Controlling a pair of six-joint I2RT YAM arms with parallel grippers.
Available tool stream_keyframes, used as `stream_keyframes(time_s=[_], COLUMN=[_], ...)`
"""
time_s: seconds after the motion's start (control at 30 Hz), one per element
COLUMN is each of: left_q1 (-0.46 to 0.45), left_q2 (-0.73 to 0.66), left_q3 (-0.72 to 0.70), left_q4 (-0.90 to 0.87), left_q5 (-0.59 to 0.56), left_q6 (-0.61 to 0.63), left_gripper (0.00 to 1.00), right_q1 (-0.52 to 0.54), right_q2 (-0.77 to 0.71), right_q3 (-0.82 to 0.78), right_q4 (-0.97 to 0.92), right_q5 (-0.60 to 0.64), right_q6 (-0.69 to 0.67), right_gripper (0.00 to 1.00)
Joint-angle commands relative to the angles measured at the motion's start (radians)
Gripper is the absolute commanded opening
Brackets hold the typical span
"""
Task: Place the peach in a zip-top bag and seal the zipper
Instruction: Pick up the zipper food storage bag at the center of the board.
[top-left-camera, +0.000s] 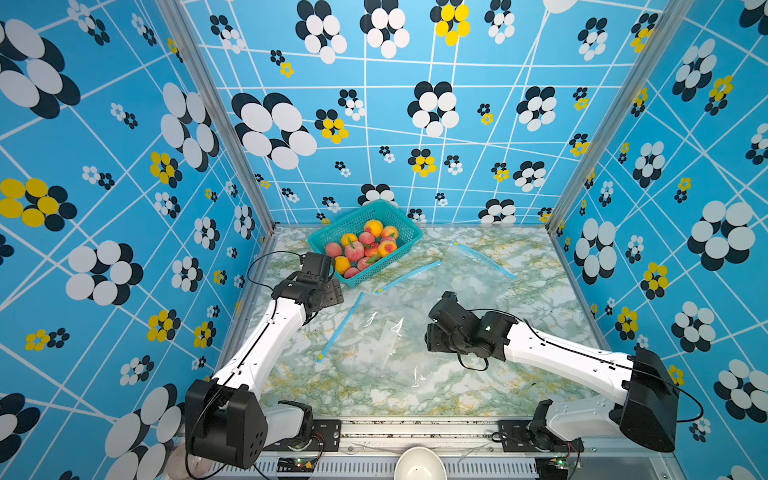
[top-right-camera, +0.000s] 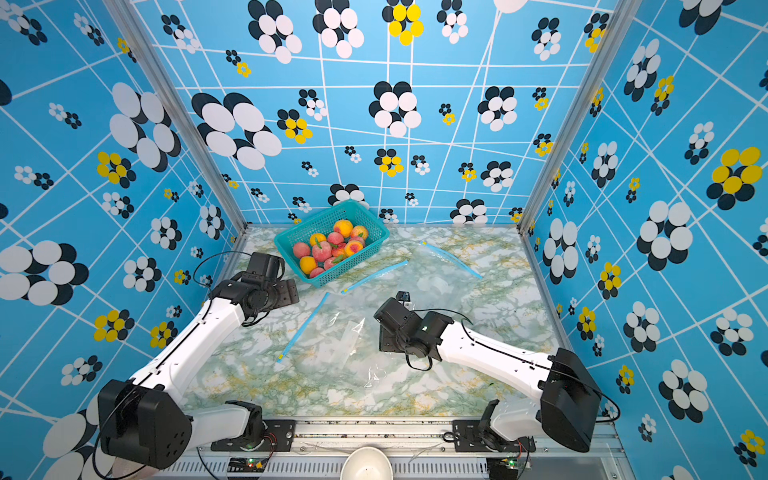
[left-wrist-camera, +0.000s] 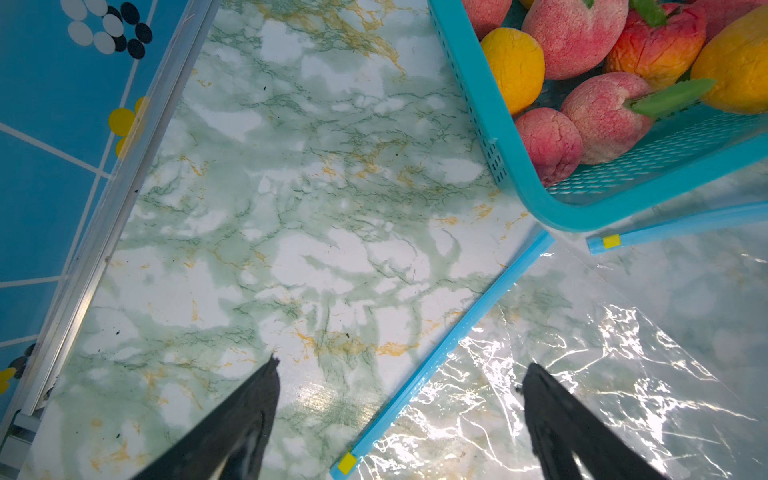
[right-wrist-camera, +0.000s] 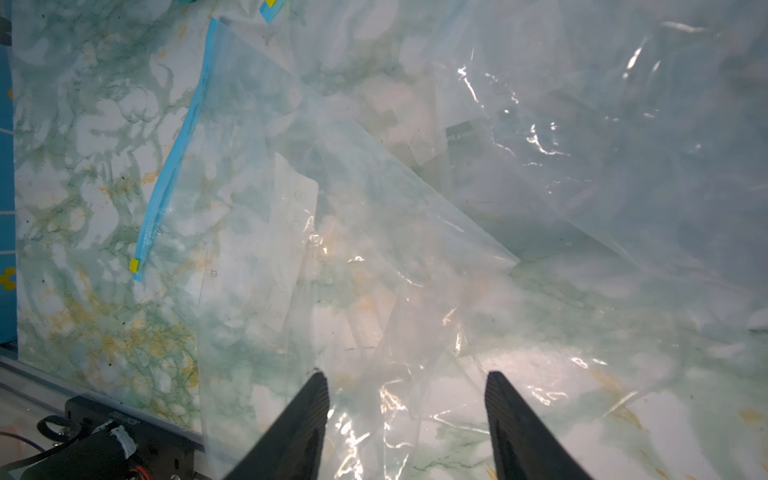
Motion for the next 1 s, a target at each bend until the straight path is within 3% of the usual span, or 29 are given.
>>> stream_keyframes(time_s=[0.0,0.33,0.7,0.97], left_q1=[-0.014,-0.017,-0.033,-0.034], left_q2=[0.0,-0.046,-0.066,-0.092], left_q3=[0.02,0.036,0.047,0.045], left_q4=[-0.038,-0.077,-0.097,-0.114], left_q5=[-0.039,-0.026,-0.004,0.044], left_q6=[0.015,0.044,0.07,0.085], left_gripper=[0.93,0.93,0.93,0.93], right_q1=[0.006,0.006,-0.001,-0.072], right_q2=[0.023,0.093,0.084,0.021], right_q3=[-0.012,-0.017,-0.053,-0.047], right_q4=[0.081,0.165,0.227,0.232], right_q5=[-0.018,-0.021,0.018,0.001], right_q6=[0.055,0.137,0.181,0.14], right_gripper=[0.6,0.4,0.02,0.0])
